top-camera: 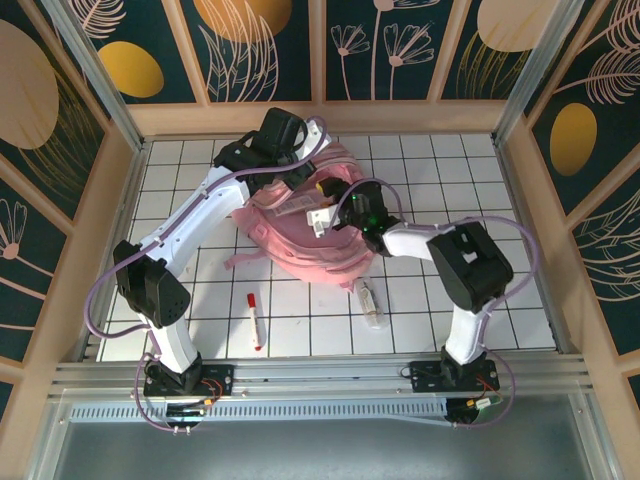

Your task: Pack books, pencil case, and school supplies into a backpack

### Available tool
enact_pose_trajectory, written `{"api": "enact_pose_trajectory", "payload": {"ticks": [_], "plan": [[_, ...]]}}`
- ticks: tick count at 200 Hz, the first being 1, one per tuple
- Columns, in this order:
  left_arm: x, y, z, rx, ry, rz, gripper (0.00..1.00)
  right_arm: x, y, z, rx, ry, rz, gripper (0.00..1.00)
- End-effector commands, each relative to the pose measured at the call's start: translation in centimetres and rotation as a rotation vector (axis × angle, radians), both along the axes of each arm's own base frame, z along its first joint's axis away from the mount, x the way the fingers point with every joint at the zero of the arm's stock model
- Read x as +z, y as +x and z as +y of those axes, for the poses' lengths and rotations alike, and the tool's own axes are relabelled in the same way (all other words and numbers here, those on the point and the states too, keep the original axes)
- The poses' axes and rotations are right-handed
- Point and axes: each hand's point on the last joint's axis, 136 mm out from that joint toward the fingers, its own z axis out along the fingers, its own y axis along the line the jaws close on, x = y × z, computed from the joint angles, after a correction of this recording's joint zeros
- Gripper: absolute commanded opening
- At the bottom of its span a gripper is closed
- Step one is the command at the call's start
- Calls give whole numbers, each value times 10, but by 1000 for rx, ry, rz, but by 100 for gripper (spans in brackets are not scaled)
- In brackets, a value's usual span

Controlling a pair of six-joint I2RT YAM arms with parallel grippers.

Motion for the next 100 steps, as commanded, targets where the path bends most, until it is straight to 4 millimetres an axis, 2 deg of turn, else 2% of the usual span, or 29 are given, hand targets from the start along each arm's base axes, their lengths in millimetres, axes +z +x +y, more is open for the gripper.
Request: {"api": "enact_pose_trajectory", "payload": {"ticks": [1, 26, 51, 71, 81, 100], "plan": [[50, 5, -15, -26, -135, -126, 0, 12, -27, -14, 15, -19, 138, 99], [47, 6, -19, -22, -156, -104, 0, 12, -59, -26, 34, 4, 271, 99], [34, -4, -32, -79, -207, -35, 0, 29, -99, -34, 89, 52, 432, 99], [20, -13, -41, -112, -238, 48, 0, 50, -133, -39, 133, 142, 573, 99], [13, -17, -41, -117, -235, 71, 0, 56, -146, -41, 139, 202, 605, 99], [9, -23, -38, -114, -248, 80, 0, 83, -170, -48, 151, 372, 628, 99]]}}
